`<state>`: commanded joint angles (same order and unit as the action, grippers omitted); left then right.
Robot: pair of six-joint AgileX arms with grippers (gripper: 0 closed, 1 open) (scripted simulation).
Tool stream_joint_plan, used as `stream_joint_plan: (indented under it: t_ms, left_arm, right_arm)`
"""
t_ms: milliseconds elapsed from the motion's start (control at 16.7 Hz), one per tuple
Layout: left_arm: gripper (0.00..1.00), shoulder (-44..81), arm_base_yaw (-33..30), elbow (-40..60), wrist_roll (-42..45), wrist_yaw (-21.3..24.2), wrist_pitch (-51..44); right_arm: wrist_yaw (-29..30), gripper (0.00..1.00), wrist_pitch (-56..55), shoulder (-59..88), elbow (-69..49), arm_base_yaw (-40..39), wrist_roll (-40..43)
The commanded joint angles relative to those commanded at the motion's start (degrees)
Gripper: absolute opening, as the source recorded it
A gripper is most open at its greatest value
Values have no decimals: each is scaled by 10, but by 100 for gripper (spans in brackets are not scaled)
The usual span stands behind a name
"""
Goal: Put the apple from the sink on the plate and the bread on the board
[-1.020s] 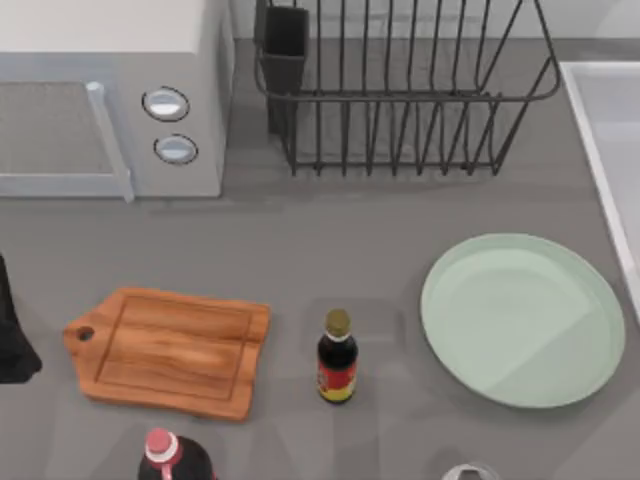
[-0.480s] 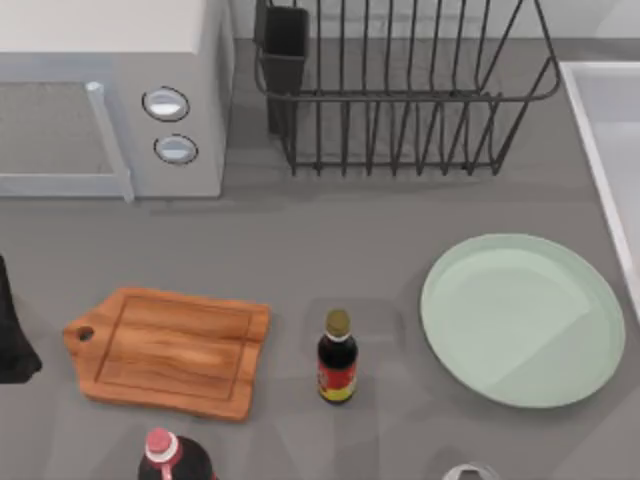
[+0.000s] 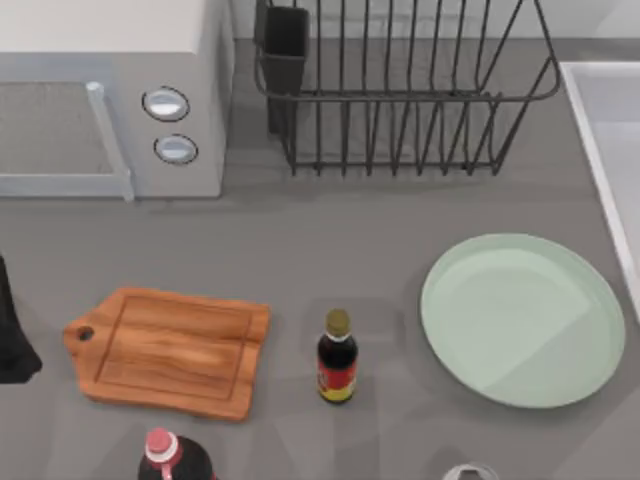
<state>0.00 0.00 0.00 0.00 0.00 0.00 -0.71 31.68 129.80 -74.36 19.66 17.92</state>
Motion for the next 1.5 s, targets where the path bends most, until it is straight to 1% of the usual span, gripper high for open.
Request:
stream_joint_plan:
  t_ms: [180, 480, 600, 900, 1140, 1500]
  left_arm:
    - [100, 0, 0, 0, 0, 0, 0]
    - [100, 0, 0, 0, 0, 0, 0]
    - [100, 0, 0, 0, 0, 0, 0]
    - [100, 0, 0, 0, 0, 0, 0]
    - [100, 0, 0, 0, 0, 0, 0]
    - [100, 0, 0, 0, 0, 0, 0]
  right_arm:
    - [0, 0, 41, -25, -19, 1, 1]
    - [-1, 0, 169, -100, -63, 1, 2]
    - [-1, 0, 186, -115, -70, 1, 2]
    - [-1, 0, 187, -120, -74, -5, -3]
    - [1, 0, 209, -151, -90, -59, -52]
    - [4, 0, 277, -195, -106, -206, -198]
